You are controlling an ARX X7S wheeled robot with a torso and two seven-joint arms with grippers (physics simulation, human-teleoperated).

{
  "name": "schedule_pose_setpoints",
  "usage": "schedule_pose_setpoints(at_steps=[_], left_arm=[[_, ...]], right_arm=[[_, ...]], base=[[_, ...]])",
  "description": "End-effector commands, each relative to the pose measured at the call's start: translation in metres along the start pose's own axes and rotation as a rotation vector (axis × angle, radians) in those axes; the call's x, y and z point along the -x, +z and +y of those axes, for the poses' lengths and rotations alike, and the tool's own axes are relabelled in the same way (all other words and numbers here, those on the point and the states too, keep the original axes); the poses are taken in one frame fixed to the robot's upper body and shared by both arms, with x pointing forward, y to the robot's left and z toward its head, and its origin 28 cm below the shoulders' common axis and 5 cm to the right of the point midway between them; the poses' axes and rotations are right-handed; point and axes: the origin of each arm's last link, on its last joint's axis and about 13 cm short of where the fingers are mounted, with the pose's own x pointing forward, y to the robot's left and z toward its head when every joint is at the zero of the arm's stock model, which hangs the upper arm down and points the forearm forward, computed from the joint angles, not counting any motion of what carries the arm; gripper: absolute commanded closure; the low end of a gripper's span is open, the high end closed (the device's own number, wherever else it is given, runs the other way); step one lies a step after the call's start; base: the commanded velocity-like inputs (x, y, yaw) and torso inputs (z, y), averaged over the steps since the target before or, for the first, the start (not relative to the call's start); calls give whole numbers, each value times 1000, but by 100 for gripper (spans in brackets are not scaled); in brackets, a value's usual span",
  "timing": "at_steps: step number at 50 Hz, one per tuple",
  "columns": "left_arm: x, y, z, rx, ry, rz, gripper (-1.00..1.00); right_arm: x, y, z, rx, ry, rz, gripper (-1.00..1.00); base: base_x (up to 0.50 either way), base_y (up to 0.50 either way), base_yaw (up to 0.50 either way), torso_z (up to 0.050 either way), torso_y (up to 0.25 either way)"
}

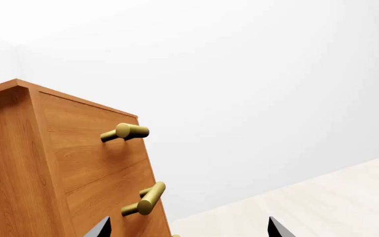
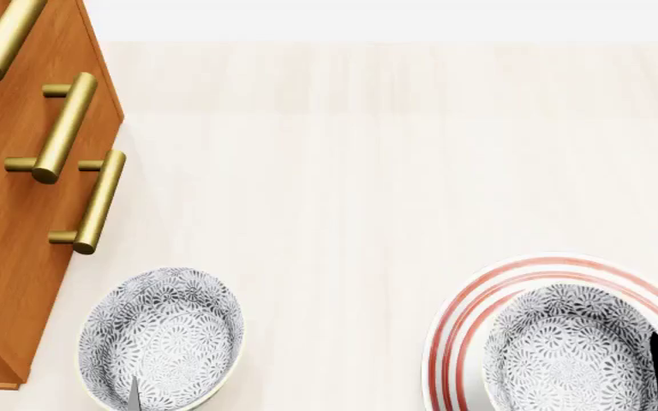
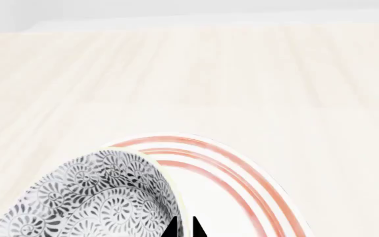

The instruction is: Pick up the bowl and put it in the front on the plate.

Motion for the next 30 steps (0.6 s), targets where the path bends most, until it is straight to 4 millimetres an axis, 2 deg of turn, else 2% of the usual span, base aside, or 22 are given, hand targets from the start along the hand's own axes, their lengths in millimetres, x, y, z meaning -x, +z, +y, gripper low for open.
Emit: schedule_pose_setpoints(at_steps=[1, 4, 5, 23, 30], left_arm=[[-2, 3, 0, 6, 0, -29, -100], [-2, 3, -1, 7, -2, -29, -100], [-2, 3, -1, 7, -2, -29, -100], [-2, 3, -1, 10, -4, -27, -100], [-2, 3, -1, 11, -3, -28, -100]], right_arm=[[-5, -13, 1, 7, 21, 18, 100], [-4, -11, 0, 10, 19, 15, 100], [-3, -9, -1, 10, 15, 11, -100], [2, 10, -15, -3, -60, -50, -100], [16, 34, -33, -10, -162, -131, -100]], base=[[0, 3, 3, 0, 0], [4, 1, 2, 0, 0], [0, 0, 3, 0, 0], [0, 0, 0, 0, 0], [0, 0, 0, 0, 0]])
